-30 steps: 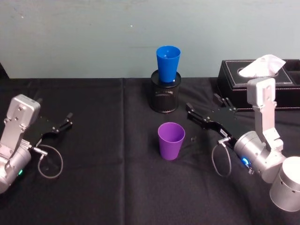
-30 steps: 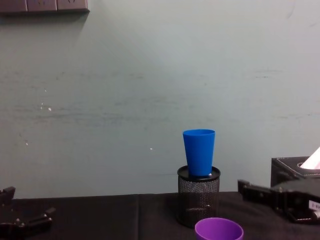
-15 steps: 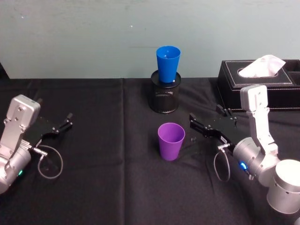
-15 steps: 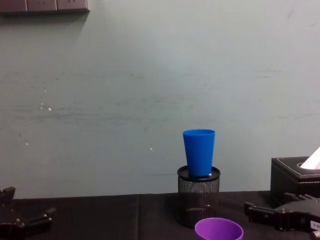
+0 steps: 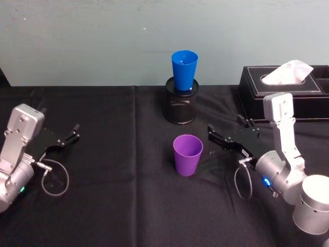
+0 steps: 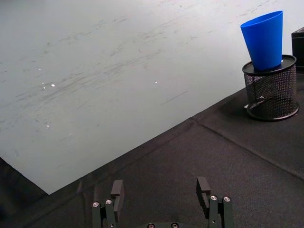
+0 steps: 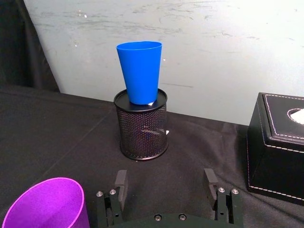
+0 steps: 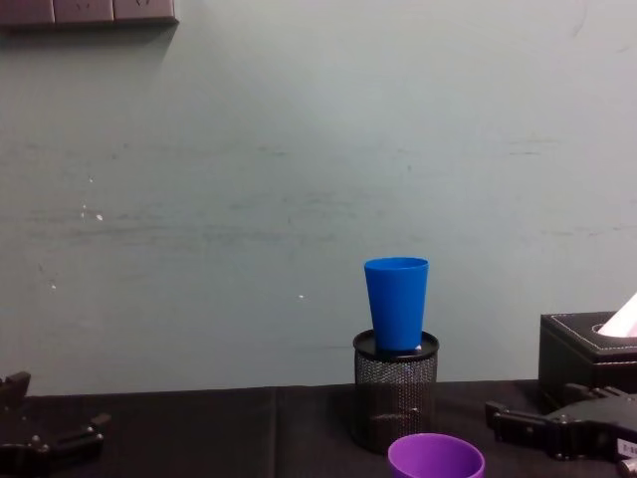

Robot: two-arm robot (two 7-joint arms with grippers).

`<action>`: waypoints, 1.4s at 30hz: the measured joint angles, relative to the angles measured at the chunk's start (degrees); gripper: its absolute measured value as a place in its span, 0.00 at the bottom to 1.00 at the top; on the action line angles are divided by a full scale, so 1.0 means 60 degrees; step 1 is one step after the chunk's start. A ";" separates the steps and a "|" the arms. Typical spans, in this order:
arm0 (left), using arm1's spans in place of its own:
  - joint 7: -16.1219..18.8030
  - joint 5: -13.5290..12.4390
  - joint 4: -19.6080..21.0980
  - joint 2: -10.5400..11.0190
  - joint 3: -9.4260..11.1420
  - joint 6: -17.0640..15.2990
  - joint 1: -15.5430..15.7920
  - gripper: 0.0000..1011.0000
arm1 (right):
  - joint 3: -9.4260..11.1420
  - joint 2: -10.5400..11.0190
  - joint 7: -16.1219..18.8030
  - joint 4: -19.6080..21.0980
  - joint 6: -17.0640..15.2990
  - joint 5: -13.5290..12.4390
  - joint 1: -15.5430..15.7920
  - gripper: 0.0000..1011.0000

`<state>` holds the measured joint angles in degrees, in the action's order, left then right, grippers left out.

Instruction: Pick up one cup with a gripper and tap it against the other cup.

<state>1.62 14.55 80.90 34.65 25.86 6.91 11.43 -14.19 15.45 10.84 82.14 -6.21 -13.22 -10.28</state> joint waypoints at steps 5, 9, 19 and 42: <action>0.0000 0.0000 0.0000 0.0000 0.0000 0.0000 0.0000 0.99 | -0.0006 0.0005 -0.0004 0.0006 -0.0009 -0.0003 0.0000 0.99; 0.0000 0.0000 0.0000 0.0000 0.0000 0.0000 0.0000 0.99 | -0.0009 0.0008 -0.0006 0.0009 -0.0013 -0.0005 0.0000 0.99; 0.0000 -0.0001 0.0000 0.0000 0.0000 0.0000 0.0000 0.99 | -0.0010 0.0011 -0.0017 0.0018 -0.0025 -0.0011 0.0001 0.99; 0.0000 0.0000 0.0000 0.0000 0.0000 0.0000 0.0000 0.99 | -0.0010 0.0011 -0.0019 0.0020 -0.0025 -0.0013 0.0001 0.99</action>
<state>1.62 14.55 80.90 34.65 25.86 6.91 11.43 -14.25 15.52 10.73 82.26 -6.36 -13.30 -10.27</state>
